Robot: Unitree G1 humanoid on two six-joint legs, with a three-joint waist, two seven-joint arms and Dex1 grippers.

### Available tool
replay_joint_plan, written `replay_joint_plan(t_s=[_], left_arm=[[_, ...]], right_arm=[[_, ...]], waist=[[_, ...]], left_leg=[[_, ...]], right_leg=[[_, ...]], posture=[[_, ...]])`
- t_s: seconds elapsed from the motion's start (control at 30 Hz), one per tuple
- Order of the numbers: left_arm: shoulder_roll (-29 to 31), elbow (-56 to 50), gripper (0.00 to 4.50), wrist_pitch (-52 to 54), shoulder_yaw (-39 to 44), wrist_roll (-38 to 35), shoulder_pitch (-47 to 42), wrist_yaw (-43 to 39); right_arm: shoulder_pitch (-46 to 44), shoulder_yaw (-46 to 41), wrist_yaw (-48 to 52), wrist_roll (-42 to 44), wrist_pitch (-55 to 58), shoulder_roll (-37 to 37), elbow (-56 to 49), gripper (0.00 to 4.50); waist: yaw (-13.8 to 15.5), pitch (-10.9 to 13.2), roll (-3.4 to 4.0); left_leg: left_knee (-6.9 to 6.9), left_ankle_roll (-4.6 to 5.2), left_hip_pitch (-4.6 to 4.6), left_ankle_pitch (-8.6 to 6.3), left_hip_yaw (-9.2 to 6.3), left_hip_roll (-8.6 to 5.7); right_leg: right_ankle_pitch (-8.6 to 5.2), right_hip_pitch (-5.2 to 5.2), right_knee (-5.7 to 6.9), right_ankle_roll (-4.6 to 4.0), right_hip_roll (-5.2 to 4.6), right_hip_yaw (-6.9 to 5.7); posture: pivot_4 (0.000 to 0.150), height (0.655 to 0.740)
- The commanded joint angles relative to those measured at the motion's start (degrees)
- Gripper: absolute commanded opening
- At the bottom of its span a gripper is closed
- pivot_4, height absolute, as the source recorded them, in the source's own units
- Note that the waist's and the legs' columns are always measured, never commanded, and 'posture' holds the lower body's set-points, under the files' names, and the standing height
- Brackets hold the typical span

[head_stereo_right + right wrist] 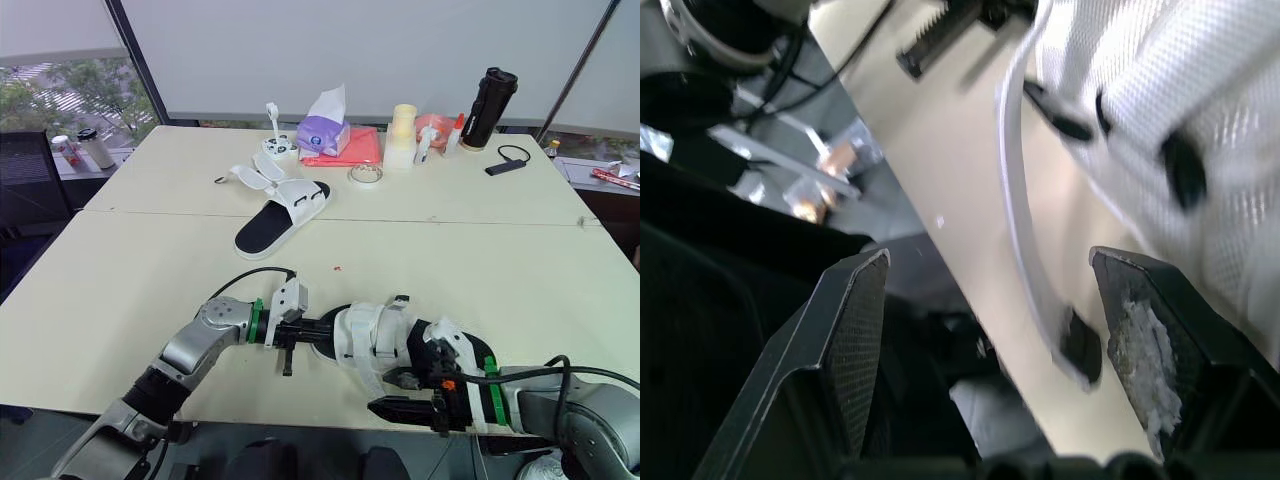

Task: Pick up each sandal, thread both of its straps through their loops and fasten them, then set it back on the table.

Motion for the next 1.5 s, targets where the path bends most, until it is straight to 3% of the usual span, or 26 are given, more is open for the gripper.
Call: replay_joint_plan(t_s=[0.03,0.2,0.37,0.6,0.7,1.2,1.5], left_arm=[[1.2,4.4,0.0,1.8,-2.4,4.1,2.7,1.0],[1.2,4.1,0.0,1.9,-2.2,3.9,3.0,1.4],[1.4,4.3,0.0,1.7,-2.0,3.9,3.1,1.5],[1.1,5.3,0.0,1.3,-2.0,4.0,2.6,1.4],[0.8,5.5,0.0,1.3,-2.1,4.1,2.5,1.5],[0.9,4.6,0.0,1.6,-1.9,4.2,3.3,2.3],[1.2,4.8,0.0,0.6,-2.5,5.3,3.6,2.5]], right_arm=[[-1.8,1.2,-2.7,0.8,0.4,2.4,-0.3,2.55],[-2.9,3.0,-4.5,-0.5,0.5,3.9,-0.5,0.02],[-3.2,1.7,-4.9,2.2,2.5,3.3,-1.8,0.02],[-15.3,-4.6,-13.1,23.9,5.3,4.2,2.5,0.02],[-21.0,-4.2,-18.2,27.3,5.0,5.2,7.0,0.02],[-22.3,1.5,-14.0,16.3,5.9,5.4,13.0,0.02],[-20.7,1.0,-14.8,17.6,8.4,6.3,13.4,0.02]], waist=[[0.0,0.0,0.0],[-0.1,0.0,-0.01],[-0.1,-0.1,-0.02],[-0.1,-0.1,-0.02],[0.0,-0.1,-0.06],[0.0,-0.1,-0.02],[-0.1,-0.1,-0.02]], left_leg=[[0.0,0.0,0.0,0.0,0.0,0.0],[-0.01,-0.01,0.0,0.0,-0.01,0.0],[-0.01,-0.01,0.02,0.0,0.0,0.0],[0.0,-0.01,0.01,-0.01,0.01,0.0],[-0.02,-0.01,-0.02,-0.01,0.0,0.0],[-0.02,0.0,-0.12,-0.01,0.01,-0.02],[-0.03,0.0,-0.11,-0.01,0.01,-0.01]], right_leg=[[0.0,0.0,0.0,0.0,0.0,0.0],[0.0,-0.02,0.0,0.0,-0.04,0.0],[0.0,-0.02,0.0,-0.01,-0.08,-0.01],[0.01,-0.04,0.01,-0.01,-0.1,-0.01],[0.01,-0.07,0.0,-0.02,-0.13,-0.08],[0.01,-0.14,0.0,-0.02,-0.19,-0.1],[0.01,-0.16,0.0,-0.02,-0.2,-0.09]], posture=[[0.15,0.74],[0.15,0.74],[0.15,0.74],[0.15,0.74],[0.15,0.74],[0.15,0.74],[0.15,0.74]])
